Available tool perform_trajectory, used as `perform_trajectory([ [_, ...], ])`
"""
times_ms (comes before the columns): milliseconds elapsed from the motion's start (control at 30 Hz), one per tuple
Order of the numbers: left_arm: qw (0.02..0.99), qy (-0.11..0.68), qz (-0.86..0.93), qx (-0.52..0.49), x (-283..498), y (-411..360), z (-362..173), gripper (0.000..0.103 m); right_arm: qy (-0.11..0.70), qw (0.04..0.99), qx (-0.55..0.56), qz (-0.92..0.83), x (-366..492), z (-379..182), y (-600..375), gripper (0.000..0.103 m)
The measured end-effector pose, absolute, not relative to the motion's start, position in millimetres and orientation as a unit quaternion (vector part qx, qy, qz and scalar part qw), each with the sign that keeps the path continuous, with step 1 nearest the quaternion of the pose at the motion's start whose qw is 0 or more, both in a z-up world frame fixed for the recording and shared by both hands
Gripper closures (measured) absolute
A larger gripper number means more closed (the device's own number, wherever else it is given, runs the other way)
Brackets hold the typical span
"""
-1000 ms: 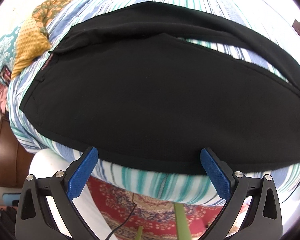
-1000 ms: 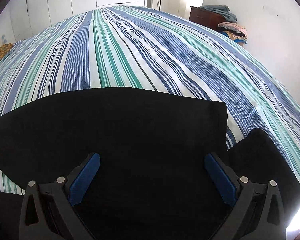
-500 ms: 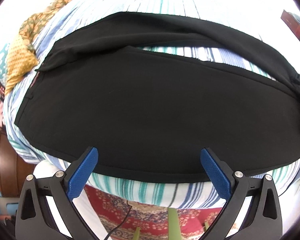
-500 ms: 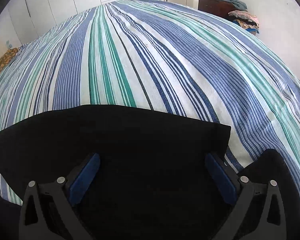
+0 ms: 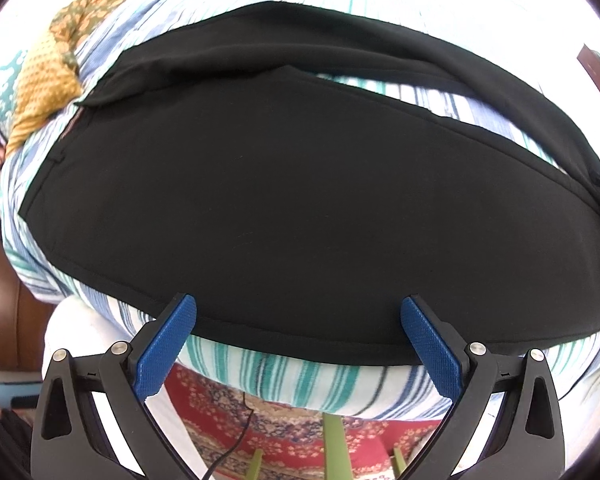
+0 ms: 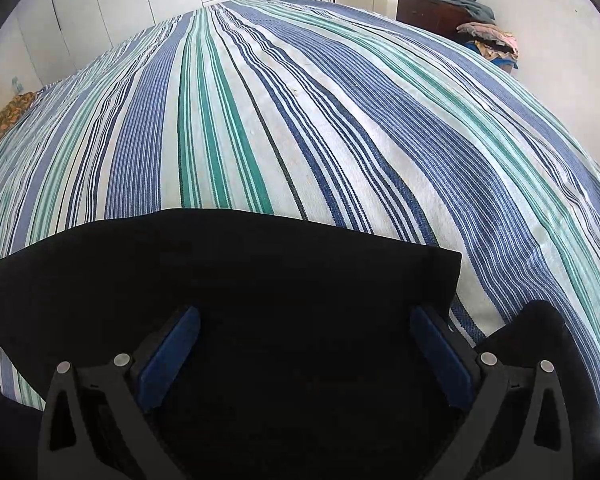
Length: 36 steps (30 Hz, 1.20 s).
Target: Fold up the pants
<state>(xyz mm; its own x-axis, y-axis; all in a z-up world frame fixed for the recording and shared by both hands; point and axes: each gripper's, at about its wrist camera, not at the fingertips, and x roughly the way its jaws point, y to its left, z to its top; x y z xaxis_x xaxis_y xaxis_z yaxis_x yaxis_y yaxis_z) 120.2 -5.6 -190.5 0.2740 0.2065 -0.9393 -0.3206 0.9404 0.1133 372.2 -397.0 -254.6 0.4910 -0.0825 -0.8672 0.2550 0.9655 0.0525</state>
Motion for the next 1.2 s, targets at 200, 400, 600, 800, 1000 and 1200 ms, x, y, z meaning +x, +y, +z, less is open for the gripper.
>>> perform_trajectory([
  [200,0.795,0.58,0.17,-0.059,121.4,-3.5,-190.7,0.001,0.495,0.859,0.087,-0.098,372.2,-254.5,-397.1,0.0],
  [400,0.799,0.577,0.166,-0.048,118.1,-8.7,-186.3,0.001,0.495,0.859,0.087,-0.098,372.2,-254.6,-397.0,0.0],
  [600,0.799,0.576,0.168,-0.047,116.0,-10.8,-184.4,0.001,0.495,0.859,0.087,-0.098,372.2,-254.5,-397.2,0.0],
  [800,0.797,0.575,0.173,-0.057,115.4,-1.5,-184.5,0.001,0.495,0.859,0.087,-0.098,372.1,-254.5,-397.2,0.0],
  [1000,0.793,0.579,0.177,-0.064,114.4,3.4,-188.0,0.001,0.495,0.859,0.087,-0.098,372.1,-254.4,-397.2,0.0],
  [1200,0.794,0.58,0.173,-0.06,114.8,0.5,-188.8,0.001,0.495,0.859,0.087,-0.098,372.1,-254.5,-397.1,0.0],
])
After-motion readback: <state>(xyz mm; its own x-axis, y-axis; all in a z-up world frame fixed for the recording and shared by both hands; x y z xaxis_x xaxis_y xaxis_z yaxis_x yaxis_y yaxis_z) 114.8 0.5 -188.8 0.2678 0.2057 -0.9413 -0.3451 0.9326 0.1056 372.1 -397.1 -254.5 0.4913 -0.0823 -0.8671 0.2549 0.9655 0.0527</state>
